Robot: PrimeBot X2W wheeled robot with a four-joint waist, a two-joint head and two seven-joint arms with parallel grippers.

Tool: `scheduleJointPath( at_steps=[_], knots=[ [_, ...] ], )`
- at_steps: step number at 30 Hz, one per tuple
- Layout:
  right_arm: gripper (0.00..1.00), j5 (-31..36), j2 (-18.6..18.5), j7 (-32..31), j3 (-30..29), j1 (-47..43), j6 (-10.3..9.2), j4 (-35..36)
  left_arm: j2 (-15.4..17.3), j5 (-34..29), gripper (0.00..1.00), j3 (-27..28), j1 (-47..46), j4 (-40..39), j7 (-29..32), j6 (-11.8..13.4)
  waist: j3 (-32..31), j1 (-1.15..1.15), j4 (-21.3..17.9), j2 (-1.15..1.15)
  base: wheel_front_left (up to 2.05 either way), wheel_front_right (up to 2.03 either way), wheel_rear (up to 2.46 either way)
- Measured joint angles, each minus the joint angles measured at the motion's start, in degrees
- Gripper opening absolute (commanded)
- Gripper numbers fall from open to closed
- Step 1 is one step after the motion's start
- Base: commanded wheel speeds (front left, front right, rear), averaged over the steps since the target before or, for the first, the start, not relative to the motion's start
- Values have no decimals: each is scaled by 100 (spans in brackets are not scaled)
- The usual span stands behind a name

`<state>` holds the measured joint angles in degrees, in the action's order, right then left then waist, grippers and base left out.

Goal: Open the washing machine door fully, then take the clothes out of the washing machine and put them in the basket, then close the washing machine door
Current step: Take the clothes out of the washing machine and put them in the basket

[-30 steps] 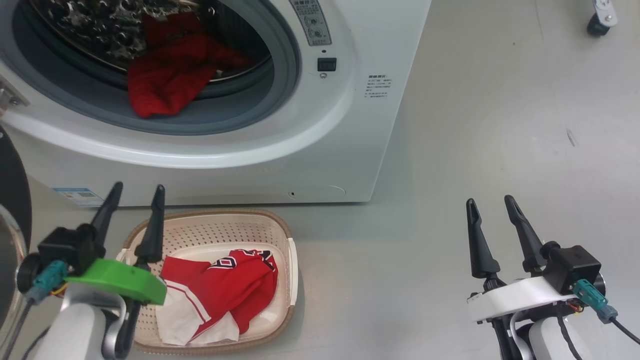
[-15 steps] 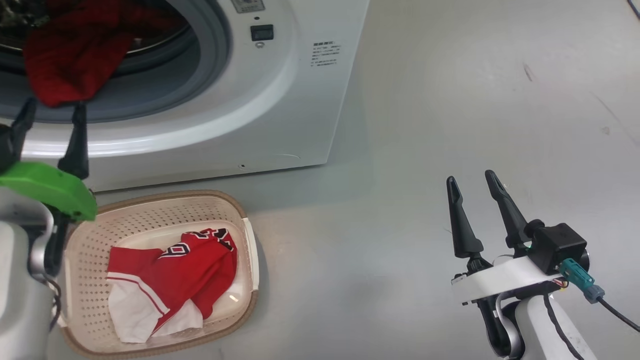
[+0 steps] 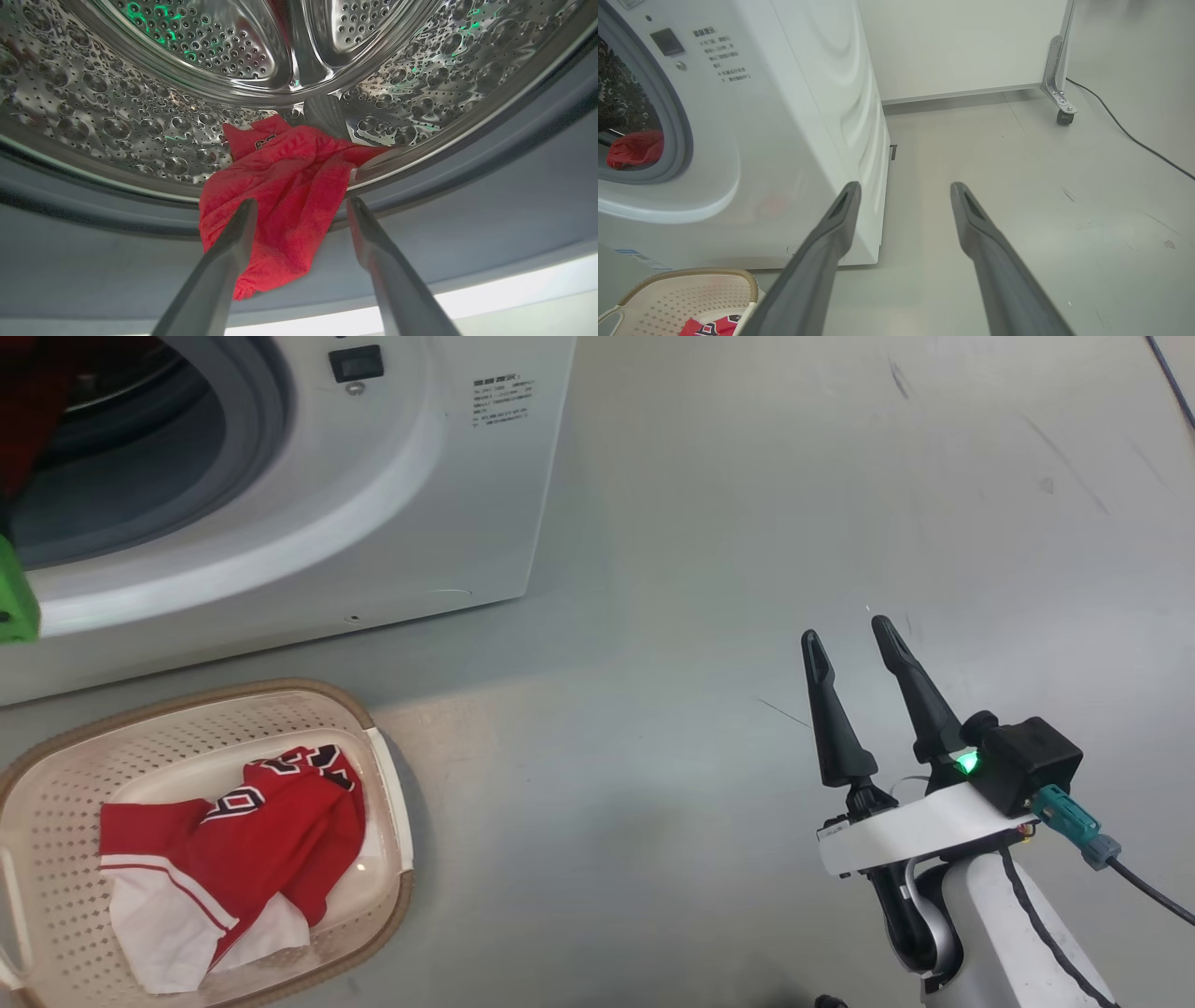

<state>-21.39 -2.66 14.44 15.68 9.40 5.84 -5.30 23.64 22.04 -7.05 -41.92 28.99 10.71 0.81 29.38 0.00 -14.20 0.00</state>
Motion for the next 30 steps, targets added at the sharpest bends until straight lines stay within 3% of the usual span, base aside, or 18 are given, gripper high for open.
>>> scheduleJointPath(
  at_steps=[19, 30],
  knots=[
    [100, -324, 9, 0, 254, 316, -209, 249, 803, -597, 100, -220, -1151, 811, 925, 42, 643, 0, -534, 0, 0, 0, 0],
    [100, -330, 10, 0, 323, 406, -305, 310, 962, -764, 100, -360, -1518, 1244, 1149, 40, 829, 0, -646, 0, 0, 0, 0]
  ],
)
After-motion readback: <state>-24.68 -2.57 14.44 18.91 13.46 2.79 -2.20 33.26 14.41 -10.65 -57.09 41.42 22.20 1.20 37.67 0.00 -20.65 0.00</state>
